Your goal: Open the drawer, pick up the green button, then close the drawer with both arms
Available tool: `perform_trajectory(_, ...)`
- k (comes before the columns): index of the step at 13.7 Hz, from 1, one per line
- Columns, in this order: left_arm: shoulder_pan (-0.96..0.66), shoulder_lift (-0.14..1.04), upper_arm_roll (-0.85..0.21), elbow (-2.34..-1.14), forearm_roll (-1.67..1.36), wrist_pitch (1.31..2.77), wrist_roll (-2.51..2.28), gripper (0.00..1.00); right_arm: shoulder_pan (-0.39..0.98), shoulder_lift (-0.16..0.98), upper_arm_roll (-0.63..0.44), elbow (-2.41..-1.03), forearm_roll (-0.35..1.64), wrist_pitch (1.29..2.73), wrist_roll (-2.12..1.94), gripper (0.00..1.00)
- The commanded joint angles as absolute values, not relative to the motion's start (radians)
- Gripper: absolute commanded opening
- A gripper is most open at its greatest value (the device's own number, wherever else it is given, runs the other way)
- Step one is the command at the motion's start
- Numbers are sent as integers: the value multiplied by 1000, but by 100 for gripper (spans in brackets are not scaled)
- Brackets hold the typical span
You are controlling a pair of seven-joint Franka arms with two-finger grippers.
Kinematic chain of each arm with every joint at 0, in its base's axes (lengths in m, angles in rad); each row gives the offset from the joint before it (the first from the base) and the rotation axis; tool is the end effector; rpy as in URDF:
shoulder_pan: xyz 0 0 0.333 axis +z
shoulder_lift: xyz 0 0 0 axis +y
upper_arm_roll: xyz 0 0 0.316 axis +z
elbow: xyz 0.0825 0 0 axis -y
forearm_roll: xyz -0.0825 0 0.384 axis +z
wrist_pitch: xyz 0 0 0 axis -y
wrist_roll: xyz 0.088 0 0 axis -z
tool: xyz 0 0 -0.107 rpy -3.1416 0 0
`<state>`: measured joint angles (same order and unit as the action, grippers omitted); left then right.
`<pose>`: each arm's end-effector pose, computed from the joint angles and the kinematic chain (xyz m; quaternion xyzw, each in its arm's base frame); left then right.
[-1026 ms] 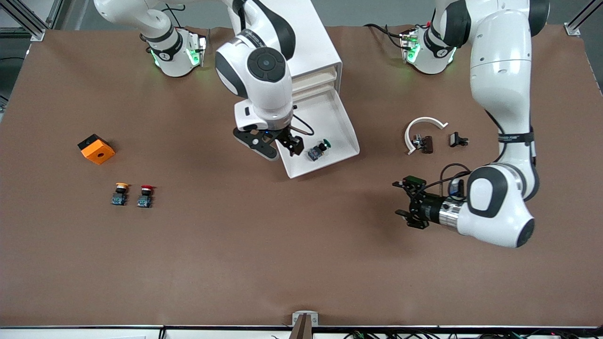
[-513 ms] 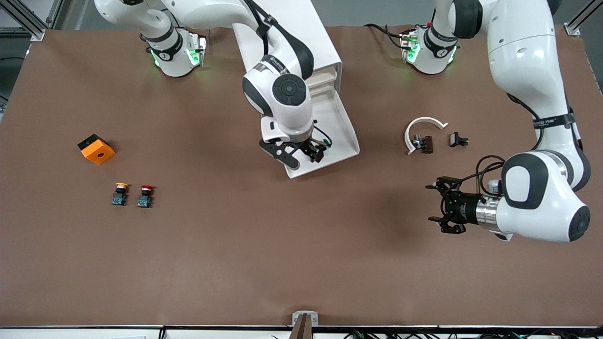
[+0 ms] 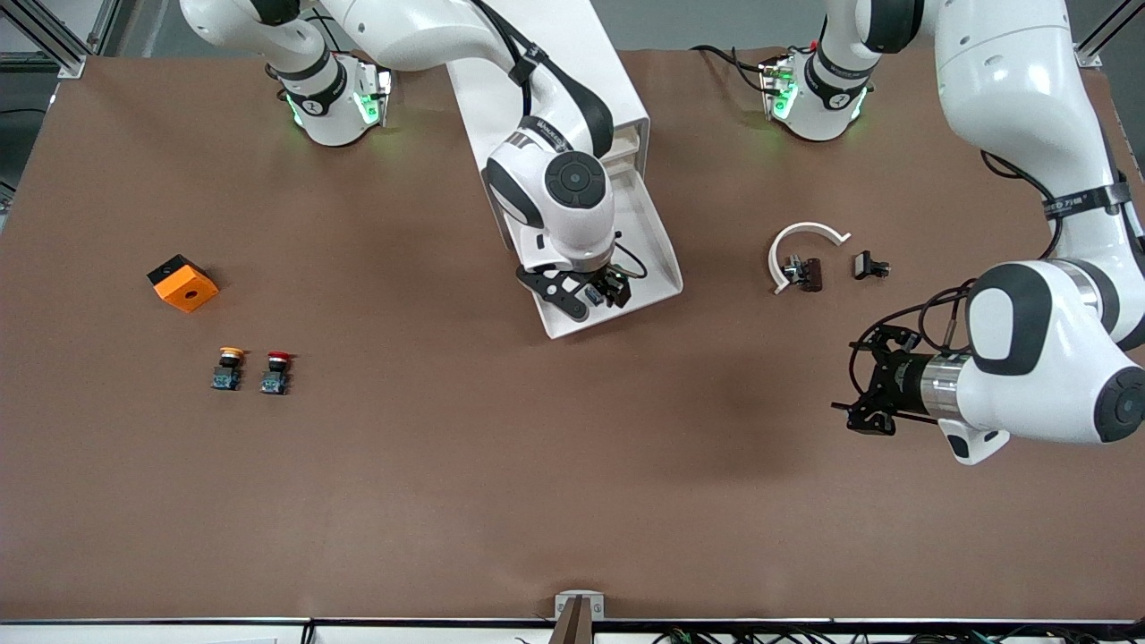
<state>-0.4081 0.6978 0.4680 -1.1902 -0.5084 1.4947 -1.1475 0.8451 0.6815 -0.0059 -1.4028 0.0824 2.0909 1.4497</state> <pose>0.6956 -0.0993 0.3817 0.8089 0.5561 -0.1910 0.0014 0.4820 0.5442 0.3034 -0.9471 0.3191 0.0295 0.0171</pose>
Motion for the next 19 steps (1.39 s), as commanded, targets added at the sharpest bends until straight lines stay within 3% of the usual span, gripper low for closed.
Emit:
perform_trajectory(1, -472, 664, 474, -1226, -413, 1496, -1070, 100, 856, 715, -15, -1371, 101, 2097, 1470, 100)
perform_trajectory(9, -492, 623, 469, -1265, -410, 1515, -789, 100, 871, 755, -15, -1371, 101, 2147, 1493, 100)
perform_trajectory(10, -497, 620, 468, -1300, -410, 1547, -729, 100, 874, 758, -15, -1371, 101, 2160, 1493, 89)
perform_trajectory(12, -517, 600, 468, -1357, -410, 1613, -686, 100, 885, 767, -15, -1371, 101, 2164, 1491, 80)
perform_trajectory(15, -545, 594, 466, -1393, -385, 1653, -686, 100, 885, 770, -15, -1371, 101, 2180, 1491, 51)
perform_trajectory(18, -575, 581, 466, -1455, -383, 1706, -672, 100, 888, 773, -15, -1370, 101, 2178, 1491, 16)
perform_trajectory(19, -590, 568, 466, -1492, -383, 1747, -672, 100, 888, 770, -15, -1370, 101, 2178, 1491, 12)
